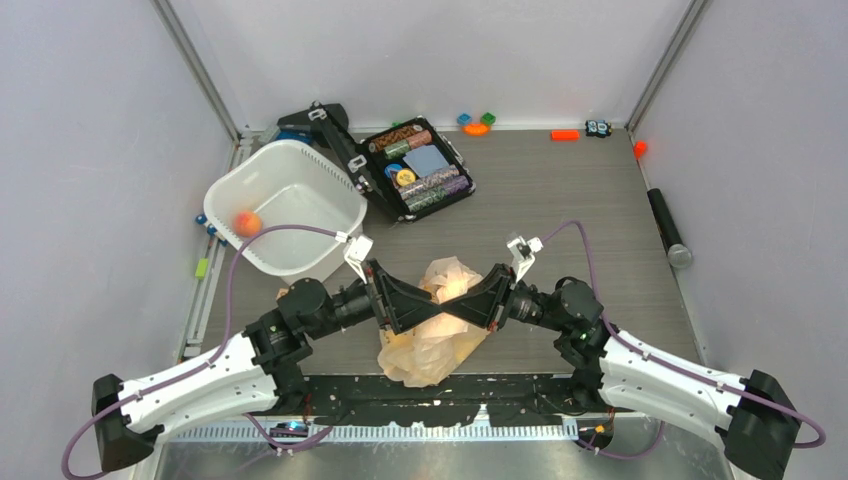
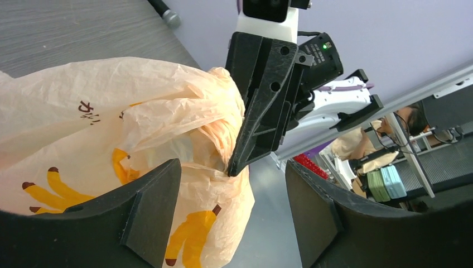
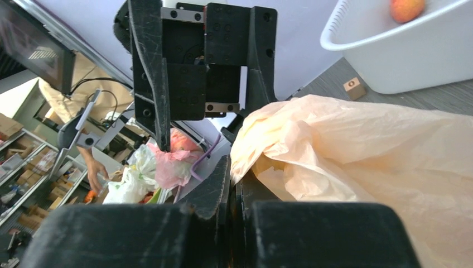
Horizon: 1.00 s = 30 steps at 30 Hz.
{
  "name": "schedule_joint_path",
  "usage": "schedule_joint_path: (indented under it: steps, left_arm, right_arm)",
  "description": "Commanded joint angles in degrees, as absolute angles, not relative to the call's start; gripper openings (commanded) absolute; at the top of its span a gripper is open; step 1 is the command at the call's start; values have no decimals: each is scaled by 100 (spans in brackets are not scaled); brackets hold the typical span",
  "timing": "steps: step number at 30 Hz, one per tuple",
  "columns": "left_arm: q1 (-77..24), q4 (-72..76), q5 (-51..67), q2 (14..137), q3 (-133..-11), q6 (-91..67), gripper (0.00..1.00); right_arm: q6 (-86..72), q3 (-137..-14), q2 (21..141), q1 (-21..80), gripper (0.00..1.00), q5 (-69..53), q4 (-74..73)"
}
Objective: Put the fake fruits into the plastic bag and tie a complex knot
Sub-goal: Tie the plastic bag at the center of the board.
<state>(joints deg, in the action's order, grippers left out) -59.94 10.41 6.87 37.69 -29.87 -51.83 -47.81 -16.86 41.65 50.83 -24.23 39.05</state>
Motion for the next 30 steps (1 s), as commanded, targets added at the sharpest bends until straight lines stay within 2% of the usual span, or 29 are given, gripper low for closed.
schedule_joint_path:
  steps: [1, 8, 15, 22, 30]
  left_arm:
    - [-5909, 1434, 1147, 3880, -3107, -5185, 71]
    - [-5792, 1710, 1349, 4210, -3141, -5276, 71]
    - [-5792, 2837, 2437, 4904, -3279, -5568, 70]
    - [-5776, 3412, 2647, 4865, -3079, -5787, 62]
    - [-5735, 3003, 2491, 4447, -3013, -5698, 53]
  right_arm:
    - [-5014, -1655, 4231, 5071, 5, -2691, 4971]
    - [-5055, -1665, 4213, 5071, 5, -2822, 5036]
    - [-5094, -1666, 4235, 5071, 5, -2837, 5036]
    - [-5098, -1600, 4185, 5072, 5, -2751, 5004]
    - [-5089, -1562, 4193, 5071, 5, -2689, 4967]
